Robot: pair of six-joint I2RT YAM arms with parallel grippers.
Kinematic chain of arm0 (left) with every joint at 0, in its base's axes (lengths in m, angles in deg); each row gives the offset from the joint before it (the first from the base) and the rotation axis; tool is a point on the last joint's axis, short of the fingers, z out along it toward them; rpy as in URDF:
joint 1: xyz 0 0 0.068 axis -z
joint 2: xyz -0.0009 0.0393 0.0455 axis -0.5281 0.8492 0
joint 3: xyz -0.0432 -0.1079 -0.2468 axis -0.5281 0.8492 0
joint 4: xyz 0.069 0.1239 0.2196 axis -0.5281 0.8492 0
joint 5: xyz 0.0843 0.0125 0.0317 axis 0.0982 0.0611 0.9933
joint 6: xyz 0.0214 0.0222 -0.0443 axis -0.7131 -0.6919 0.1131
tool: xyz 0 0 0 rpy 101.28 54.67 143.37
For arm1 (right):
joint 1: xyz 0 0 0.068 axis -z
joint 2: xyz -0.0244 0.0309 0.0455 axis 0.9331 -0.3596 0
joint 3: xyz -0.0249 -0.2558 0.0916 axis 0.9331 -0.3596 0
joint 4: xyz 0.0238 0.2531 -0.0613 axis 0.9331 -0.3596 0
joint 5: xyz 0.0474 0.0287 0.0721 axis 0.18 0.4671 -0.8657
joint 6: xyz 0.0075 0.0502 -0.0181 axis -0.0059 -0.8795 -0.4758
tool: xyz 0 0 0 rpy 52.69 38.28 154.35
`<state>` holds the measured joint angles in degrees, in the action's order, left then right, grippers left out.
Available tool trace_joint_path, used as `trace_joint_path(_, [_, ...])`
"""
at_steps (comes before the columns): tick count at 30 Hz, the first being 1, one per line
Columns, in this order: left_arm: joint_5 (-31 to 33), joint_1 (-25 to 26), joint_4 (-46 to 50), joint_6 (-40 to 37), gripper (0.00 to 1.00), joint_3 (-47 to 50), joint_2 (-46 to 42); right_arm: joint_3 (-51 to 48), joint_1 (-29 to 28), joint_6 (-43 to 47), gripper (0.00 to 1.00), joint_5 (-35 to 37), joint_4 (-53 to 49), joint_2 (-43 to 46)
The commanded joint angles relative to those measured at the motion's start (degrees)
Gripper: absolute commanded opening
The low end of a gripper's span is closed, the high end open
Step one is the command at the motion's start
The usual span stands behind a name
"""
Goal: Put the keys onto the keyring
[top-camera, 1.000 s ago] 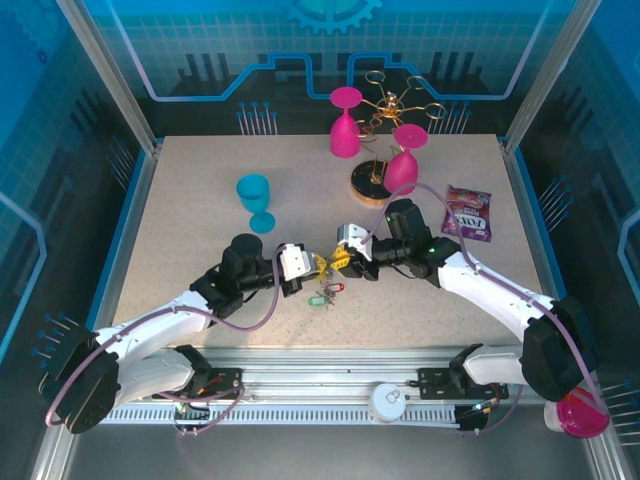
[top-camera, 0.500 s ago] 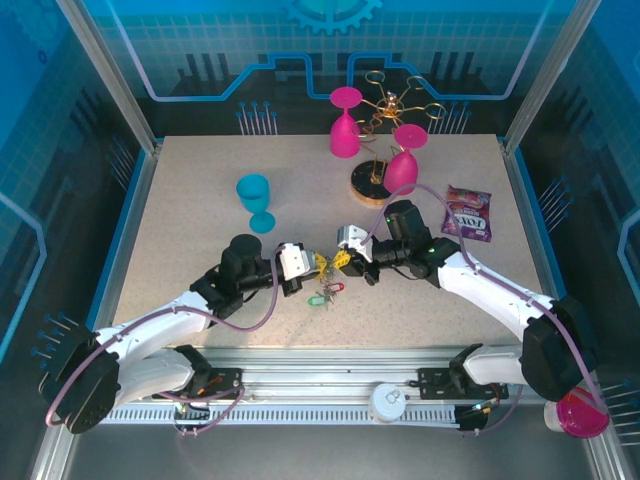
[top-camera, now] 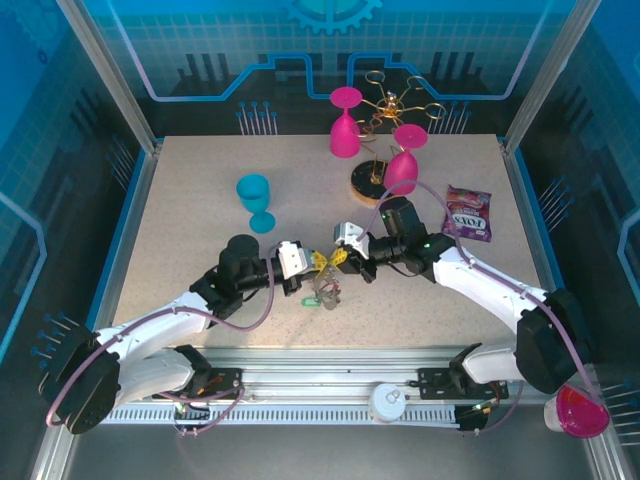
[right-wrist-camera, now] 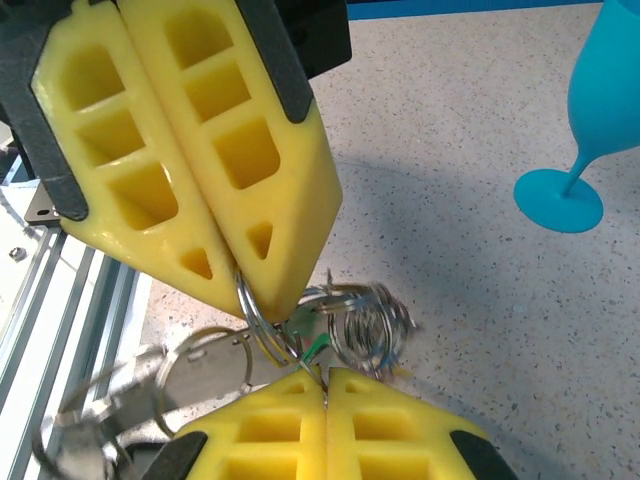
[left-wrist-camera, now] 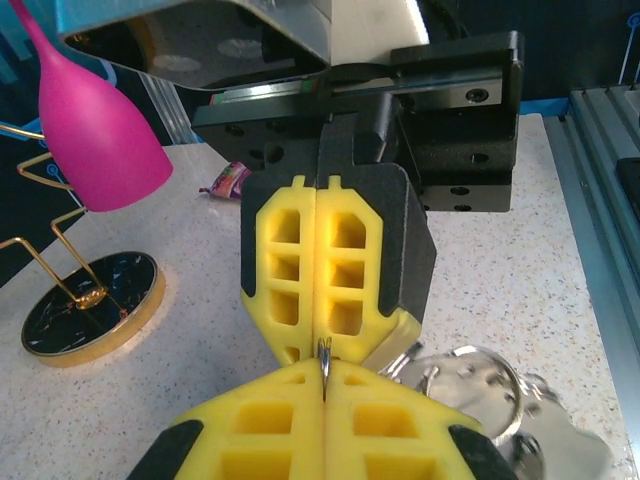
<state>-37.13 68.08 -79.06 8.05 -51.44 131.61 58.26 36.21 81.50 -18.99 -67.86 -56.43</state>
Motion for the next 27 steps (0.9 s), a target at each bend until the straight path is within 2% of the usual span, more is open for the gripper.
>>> trace_joint_path(1, [-3.0, -0.3, -5.9, 1.1, 0.00, 0.4, -1.6, 0.2, 0.3, -1.9, 0.08, -0.3, 1.5, 1.7])
trace_joint_path(4, [-3.0, -0.5, -6.5, 1.2, 0.00, 1.3, -1.2, -2.1, 0.9, -2.2, 0.20, -0.4, 3.5, 4.0])
trace_joint_path(7, [-3.0, -0.6, -8.3, 2.2, 0.00, 2.1, -0.8, -2.7, 1.1, -1.8, 0.23, -1.4, 4.3, 4.7])
trace_joint_path(20, [-3.0, -0.7, -9.0, 2.5, 0.00, 1.9, 0.0, -1.5, 0.5, -1.1, 0.22, -5.0, 5.3, 3.2])
trace_joint_path(27, [-2.5, -0.7, -8.6, 2.0, 0.00, 1.8, 0.6, -2.8, 0.5, -1.2, 0.20, -4.2, 6.3, 4.4])
